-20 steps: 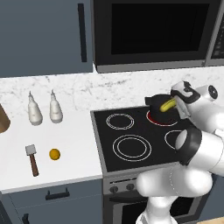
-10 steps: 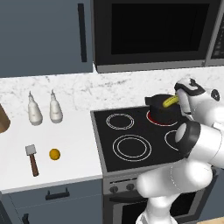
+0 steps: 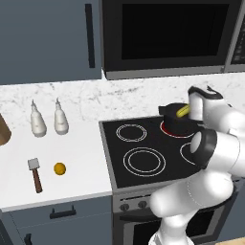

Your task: Put the cucumber and lemon in the pot. Retrieve the spatula and lightly stir the vegetables in the pot.

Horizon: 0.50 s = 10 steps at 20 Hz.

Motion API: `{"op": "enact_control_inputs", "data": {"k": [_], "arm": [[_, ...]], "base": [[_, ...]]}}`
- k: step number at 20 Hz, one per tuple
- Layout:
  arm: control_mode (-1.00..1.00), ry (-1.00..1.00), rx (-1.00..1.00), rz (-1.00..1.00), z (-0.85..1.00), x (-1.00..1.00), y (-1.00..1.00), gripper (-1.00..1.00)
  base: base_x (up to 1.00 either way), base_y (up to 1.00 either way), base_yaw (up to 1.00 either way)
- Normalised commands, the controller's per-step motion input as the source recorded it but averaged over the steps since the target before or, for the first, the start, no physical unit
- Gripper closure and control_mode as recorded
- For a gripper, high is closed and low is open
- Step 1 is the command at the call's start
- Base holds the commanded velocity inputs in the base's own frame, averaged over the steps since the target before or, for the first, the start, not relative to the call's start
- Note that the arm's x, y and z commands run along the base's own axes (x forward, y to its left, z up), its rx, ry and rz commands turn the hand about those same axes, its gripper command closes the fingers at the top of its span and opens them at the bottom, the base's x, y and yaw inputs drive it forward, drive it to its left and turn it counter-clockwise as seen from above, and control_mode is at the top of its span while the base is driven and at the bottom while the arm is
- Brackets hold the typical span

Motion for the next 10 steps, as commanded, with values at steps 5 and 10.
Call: {"op": "enact_control_inputs", "data": {"k": [5, 10], "arm": [[-1.0, -0.04, -0.18, -0.1, 0.0, 0.01, -0.07, 1.0], [-1.0, -0.08, -0.14, -0.07, 0.0, 0.0, -0.1, 1.0]], "base": [[0.0, 0.0, 0.0], [0.0, 0.0, 0.0]]}}
